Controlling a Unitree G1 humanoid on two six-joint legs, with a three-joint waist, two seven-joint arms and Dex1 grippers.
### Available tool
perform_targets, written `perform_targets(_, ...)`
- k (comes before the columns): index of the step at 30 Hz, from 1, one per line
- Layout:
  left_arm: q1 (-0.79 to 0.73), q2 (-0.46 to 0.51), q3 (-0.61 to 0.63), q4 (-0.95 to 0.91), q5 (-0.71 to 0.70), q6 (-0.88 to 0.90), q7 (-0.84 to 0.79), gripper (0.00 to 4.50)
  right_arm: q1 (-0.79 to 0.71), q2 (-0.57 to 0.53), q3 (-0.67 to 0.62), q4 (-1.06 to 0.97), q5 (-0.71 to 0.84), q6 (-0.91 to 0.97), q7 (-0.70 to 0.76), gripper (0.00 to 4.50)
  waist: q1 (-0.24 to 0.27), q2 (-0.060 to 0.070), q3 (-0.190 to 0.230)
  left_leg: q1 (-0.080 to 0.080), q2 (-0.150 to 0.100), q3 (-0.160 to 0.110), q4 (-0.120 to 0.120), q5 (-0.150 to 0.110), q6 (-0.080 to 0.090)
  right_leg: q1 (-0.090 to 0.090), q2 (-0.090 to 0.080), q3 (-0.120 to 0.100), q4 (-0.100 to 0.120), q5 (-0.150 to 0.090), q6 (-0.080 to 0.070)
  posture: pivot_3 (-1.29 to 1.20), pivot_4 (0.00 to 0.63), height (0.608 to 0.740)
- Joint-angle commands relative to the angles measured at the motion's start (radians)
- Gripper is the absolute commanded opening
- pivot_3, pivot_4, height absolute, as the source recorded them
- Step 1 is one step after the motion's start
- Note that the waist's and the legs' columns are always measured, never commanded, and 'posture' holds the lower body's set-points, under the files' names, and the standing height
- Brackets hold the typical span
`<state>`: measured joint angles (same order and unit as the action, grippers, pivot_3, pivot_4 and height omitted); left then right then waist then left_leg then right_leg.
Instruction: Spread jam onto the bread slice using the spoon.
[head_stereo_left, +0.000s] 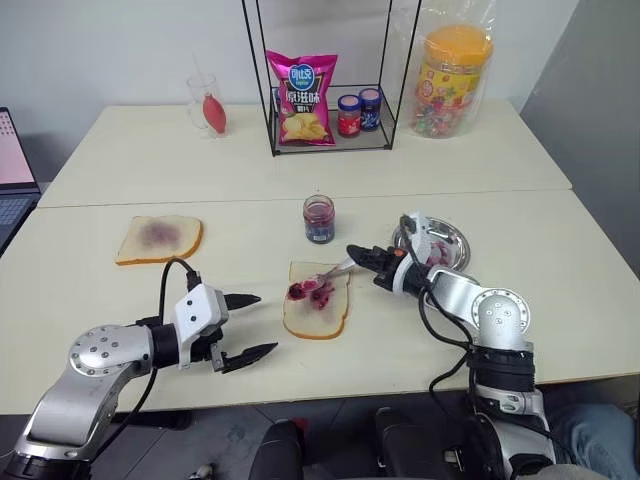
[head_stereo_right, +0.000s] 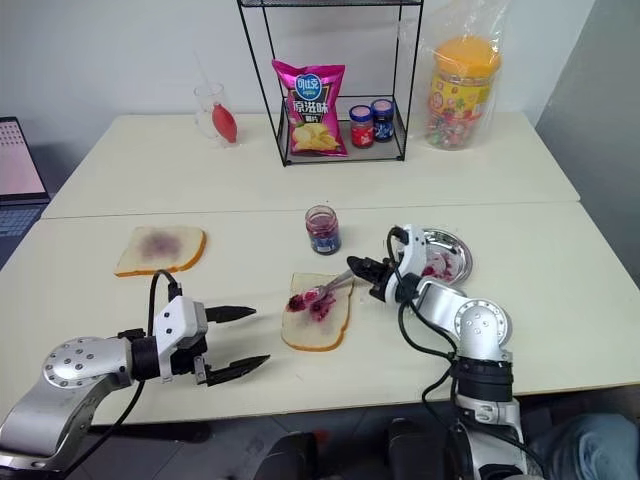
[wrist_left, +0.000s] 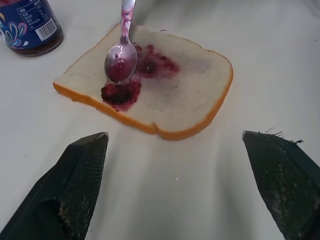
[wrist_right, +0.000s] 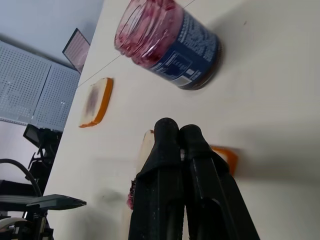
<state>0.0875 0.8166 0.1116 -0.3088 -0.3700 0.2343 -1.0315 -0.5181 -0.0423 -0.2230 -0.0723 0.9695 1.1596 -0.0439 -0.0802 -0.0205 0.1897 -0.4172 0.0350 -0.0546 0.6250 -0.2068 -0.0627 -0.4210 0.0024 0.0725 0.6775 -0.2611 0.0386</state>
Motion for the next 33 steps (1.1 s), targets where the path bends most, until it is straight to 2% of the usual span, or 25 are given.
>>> perform_targets(1, -0.011, -0.004, 0.0, -0.029, -0.003, -0.003, 0.007, 4.5, 0.01, -0.057, -0.058, -0.039, 0.008, 0.016, -0.013, 0.03, 0.001, 0.0, 0.0, 0.0, 0.0, 0.0, 0.0, 0.0, 0.0, 0.0, 0.0, 0.0, 0.0, 0.0, 0.0, 0.0, 0.15, 0.74)
perform_targets(11, -0.011, -0.003, 0.084, -0.059, -0.068, 0.059, 0.045, 4.5, 0.0, -0.125, -0.156, -0.139, 0.242, 0.039, 0.065, 0.03, -0.002, 0.0, 0.0, 0.0, 0.001, 0.0, 0.0, 0.0, 0.0, 0.0, 0.001, 0.0, 0.0, 0.0, 0.001, 0.0, 0.15, 0.74)
perform_targets(15, -0.063, 0.016, 0.093, -0.157, -0.176, 0.193, 0.059, 4.5, -0.005, -0.181, -0.201, -0.164, 0.302, 0.008, 0.069, 0.03, -0.001, 0.0, 0.0, 0.0, 0.004, 0.0, 0.0, 0.0, 0.0, 0.0, 0.004, 0.0, 0.0, 0.0, 0.0, 0.0, 0.15, 0.74)
perform_targets(24, -0.294, 0.055, -0.073, -0.275, -0.194, 0.34, 0.054, 4.5, 0.062, -0.371, -0.276, -0.148, 0.254, -0.095, 0.105, 0.03, 0.002, 0.0, 0.0, 0.0, 0.004, 0.001, 0.0, 0.0, 0.0, 0.0, 0.005, 0.001, -0.001, 0.001, 0.001, 0.0, 0.15, 0.74)
perform_targets(28, -0.419, 0.014, -0.174, -0.258, -0.162, 0.36, 0.067, 4.5, 0.097, -0.429, -0.293, -0.11, 0.224, -0.121, 0.127, 0.03, 0.001, 0.0, 0.0, 0.0, 0.005, 0.0, 0.0, 0.0, 0.0, 0.0, 0.006, 0.001, 0.0, 0.001, 0.001, 0.0, 0.15, 0.74)
perform_targets(33, -0.508, -0.06, -0.336, -0.165, -0.045, 0.28, 0.04, 4.5, 0.101, -0.485, -0.246, 0.045, 0.07, -0.194, 0.192, 0.03, 0.001, 0.0, 0.0, 0.0, 0.004, 0.001, 0.001, 0.0, 0.0, 0.001, 0.006, 0.001, -0.001, 0.001, 0.001, 0.0, 0.15, 0.74)
